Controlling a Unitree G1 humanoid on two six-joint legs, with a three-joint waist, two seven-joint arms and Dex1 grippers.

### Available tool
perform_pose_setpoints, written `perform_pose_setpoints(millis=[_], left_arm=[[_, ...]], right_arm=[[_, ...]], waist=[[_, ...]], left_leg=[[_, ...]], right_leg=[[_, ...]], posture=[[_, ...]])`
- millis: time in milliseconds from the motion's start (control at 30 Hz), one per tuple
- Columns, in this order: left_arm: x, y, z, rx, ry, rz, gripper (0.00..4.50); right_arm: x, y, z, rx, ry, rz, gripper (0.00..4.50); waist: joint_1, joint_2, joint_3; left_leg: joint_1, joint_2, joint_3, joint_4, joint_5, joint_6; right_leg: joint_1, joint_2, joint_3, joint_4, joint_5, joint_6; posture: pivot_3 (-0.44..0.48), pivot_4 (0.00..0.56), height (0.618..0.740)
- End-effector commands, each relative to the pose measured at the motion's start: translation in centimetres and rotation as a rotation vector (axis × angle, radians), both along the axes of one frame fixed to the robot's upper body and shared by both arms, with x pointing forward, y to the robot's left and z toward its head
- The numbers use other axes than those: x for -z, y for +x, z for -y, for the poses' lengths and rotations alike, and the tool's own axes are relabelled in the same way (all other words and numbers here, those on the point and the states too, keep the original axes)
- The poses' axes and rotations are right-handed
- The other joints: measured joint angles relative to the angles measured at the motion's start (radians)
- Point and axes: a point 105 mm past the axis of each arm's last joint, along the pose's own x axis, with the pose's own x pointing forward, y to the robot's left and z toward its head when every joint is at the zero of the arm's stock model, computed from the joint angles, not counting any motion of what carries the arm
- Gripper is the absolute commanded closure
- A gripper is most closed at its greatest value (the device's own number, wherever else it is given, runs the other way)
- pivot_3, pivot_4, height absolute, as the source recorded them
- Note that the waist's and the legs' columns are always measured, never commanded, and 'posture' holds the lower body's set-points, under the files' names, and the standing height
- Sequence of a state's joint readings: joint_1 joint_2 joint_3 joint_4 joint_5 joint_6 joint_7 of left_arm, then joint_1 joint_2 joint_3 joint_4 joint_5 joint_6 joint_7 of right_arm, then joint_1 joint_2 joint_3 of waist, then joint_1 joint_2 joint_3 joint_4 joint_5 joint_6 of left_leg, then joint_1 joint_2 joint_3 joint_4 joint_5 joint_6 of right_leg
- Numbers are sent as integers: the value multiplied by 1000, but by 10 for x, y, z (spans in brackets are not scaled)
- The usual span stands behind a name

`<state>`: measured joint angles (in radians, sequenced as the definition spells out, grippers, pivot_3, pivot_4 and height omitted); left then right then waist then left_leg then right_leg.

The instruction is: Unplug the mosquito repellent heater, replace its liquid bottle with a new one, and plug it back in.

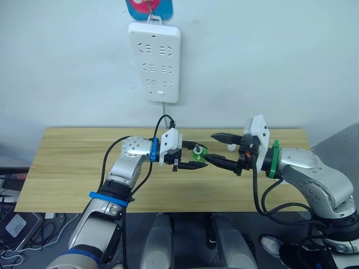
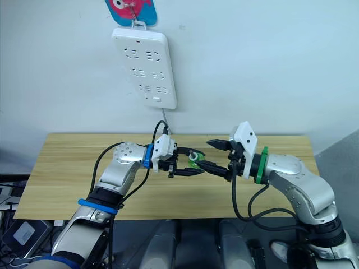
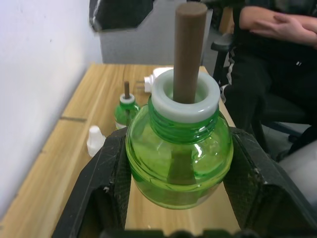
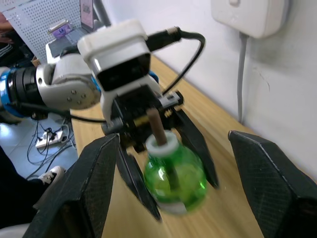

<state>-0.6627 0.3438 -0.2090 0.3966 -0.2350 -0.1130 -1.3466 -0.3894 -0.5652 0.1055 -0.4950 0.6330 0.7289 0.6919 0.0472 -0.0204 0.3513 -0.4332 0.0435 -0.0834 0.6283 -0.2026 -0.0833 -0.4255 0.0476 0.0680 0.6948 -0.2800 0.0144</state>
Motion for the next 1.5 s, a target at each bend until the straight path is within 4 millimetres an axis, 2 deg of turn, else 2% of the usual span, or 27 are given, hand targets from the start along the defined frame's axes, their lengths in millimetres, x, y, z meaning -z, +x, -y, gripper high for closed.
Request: perform_pose_setpoints(millis=[33, 300, 600, 800, 833, 933, 1033, 1133, 1267, 1500], left_arm=[[-9, -1, 4, 21, -23, 41, 2256], [-10, -1, 5, 23, -29, 52, 2256], [-9, 1, 3, 14, -28, 49, 2256], [-11, 5, 3, -32, -69, -9, 2256], [-12, 5, 4, -39, -80, -24, 1906], [-24, 6, 4, -103, -182, -115, 950], [-34, 8, 5, -179, -269, -158, 25], [-42, 11, 9, -288, -393, -223, 0], [-55, 11, 21, -366, -567, -385, 0], [-58, -5, 46, -336, -593, -413, 0]], right_arm=[[-3, -1, -4, -6, 1, 29, 818], [5, 6, -10, 13, 5, 20, 818], [9, 8, -13, 21, 1, 48, 3590], [0, 10, -10, 48, 71, 52, 3636], [-3, 11, -8, 66, 99, 46, 3637], [-19, 26, 13, 233, 297, -50, 3686], [-23, 34, 33, 356, 444, -150, 3692], [-29, 40, 54, 463, 693, -299, 3692], [-33, 36, 62, 482, 930, -446, 3706], [-38, 26, 64, 424, 1019, -568, 3707]], waist=[[0, 0, 0], [-1, 0, 0], [-1, -1, -1], [-1, -2, -2], [-1, -3, -3], [-2, -4, -3], [-2, -4, -8], [-2, -4, -14], [-6, -5, -19], [-21, -4, -41]], left_leg=[[0, 0, 0, 0, 0, 0], [0, 0, 0, 1, 0, 0], [0, 0, -1, 1, 1, -2], [0, 0, -1, 1, 2, -4], [0, 0, -1, 1, 3, -5], [0, 1, -2, 1, 3, -6], [0, 1, -4, 1, 4, -8], [0, 1, -5, 1, 5, -8], [0, 0, -5, 1, 5, -9], [1, -2, -4, 1, 4, -6]], right_leg=[[0, 0, 0, 0, 0, 0], [0, 0, -1, 1, 0, 0], [0, 0, -1, 2, 1, -1], [0, 0, -2, 3, 1, -2], [0, 0, -2, 3, 1, -2], [0, 0, -2, 3, 2, -4], [0, -3, -4, 4, 3, -5], [1, -4, -5, 4, 3, -5], [1, -6, -5, 4, 3, -5], [1, -6, -4, 4, 4, -4]], posture=[[164, 272, 740], [171, 264, 740], [177, 266, 740], [181, 264, 740], [182, 262, 740], [181, 254, 740], [182, 247, 740], [183, 236, 740], [183, 227, 740], [191, 215, 740]])
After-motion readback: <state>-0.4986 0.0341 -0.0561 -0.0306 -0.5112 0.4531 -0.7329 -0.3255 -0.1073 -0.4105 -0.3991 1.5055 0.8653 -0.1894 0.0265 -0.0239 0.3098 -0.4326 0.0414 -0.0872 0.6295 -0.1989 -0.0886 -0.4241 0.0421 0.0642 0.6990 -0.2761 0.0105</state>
